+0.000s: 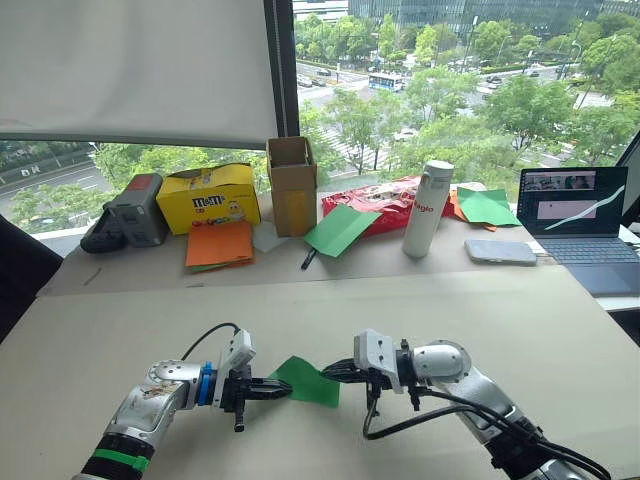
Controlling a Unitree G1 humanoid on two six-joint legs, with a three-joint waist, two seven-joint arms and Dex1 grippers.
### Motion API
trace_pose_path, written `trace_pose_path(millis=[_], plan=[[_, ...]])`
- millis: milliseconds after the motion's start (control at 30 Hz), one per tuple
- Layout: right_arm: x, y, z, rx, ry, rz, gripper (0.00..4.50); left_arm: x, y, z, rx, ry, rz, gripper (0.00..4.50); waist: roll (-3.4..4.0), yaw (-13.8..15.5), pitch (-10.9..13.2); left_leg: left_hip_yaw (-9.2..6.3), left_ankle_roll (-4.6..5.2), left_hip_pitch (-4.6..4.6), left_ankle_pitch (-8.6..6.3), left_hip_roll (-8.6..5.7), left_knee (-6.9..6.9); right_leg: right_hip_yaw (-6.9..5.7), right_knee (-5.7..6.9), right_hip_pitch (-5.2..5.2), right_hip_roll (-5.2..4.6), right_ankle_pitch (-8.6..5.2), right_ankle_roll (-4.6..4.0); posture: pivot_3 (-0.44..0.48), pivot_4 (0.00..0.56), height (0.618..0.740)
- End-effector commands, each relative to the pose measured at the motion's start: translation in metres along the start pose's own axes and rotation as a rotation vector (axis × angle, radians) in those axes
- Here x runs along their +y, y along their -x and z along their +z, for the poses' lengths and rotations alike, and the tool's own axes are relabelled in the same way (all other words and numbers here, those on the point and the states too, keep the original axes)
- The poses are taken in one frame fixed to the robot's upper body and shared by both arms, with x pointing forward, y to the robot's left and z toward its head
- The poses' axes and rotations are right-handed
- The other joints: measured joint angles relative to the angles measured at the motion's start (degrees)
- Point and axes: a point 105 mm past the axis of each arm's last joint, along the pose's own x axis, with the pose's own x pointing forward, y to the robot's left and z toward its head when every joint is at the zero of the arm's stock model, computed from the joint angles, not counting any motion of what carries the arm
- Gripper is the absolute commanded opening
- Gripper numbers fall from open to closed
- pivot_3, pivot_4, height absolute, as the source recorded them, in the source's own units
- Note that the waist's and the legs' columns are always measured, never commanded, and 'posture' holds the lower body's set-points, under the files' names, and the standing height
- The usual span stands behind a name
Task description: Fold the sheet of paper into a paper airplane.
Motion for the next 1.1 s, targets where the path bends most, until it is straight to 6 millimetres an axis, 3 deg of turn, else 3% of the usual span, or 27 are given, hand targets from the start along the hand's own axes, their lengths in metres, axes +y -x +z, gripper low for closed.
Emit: trace_pose_path(millis=[33, 267, 567, 933, 1100], plan=[[0.017, -0.006, 0.006, -0.020, 0.174, 0.065, 0.07, -0.003, -0.005, -0.026, 0.077, 0.094, -0.002, 0.00, -0.01, 0.0, 0.0, 0.00, 0.00, 0.03, 0.00, 0.00, 0.00, 0.00, 0.00, 0.02, 0.00, 0.00, 0.00, 0.000, 0.150, 0.740], [0.028, -0.009, -0.014, 0.056, 0.308, 0.074, 0.07, -0.004, -0.006, -0.022, 0.072, 0.099, -0.016, 0.00, -0.07, 0.0, 0.0, 0.00, -0.01, 0.14, 0.00, 0.00, 0.00, 0.00, -0.02, 0.14, 0.04, 0.00, 0.00, 0.000, 0.150, 0.740], [0.037, -0.013, -0.030, 0.105, 0.315, 0.088, 0.07, -0.004, -0.006, -0.015, 0.052, 0.100, -0.035, 0.00, -0.12, -0.1, 0.0, -0.01, -0.01, 0.27, 0.00, 0.00, 0.00, 0.00, -0.03, 0.28, 0.06, -0.01, 0.00, 0.000, 0.150, 0.740], [0.041, -0.020, -0.039, 0.135, 0.263, 0.114, 0.07, -0.042, 0.021, 0.043, -0.225, 0.126, -0.242, 0.00, -0.50, -0.9, 0.2, -0.04, -0.02, 0.23, -0.01, 0.11, 0.00, 0.05, -0.01, 0.19, 0.11, 0.00, -0.02, 0.000, 0.150, 0.740], [0.041, -0.021, -0.040, 0.142, 0.251, 0.112, 0.07, -0.041, 0.010, 0.055, -0.241, 0.064, -0.203, 0.00, -0.51, -0.9, 0.2, -0.04, -0.04, 0.33, -0.02, 0.13, 0.00, 0.07, -0.04, 0.29, 0.11, 0.00, -0.03, 0.000, 0.150, 0.740]])
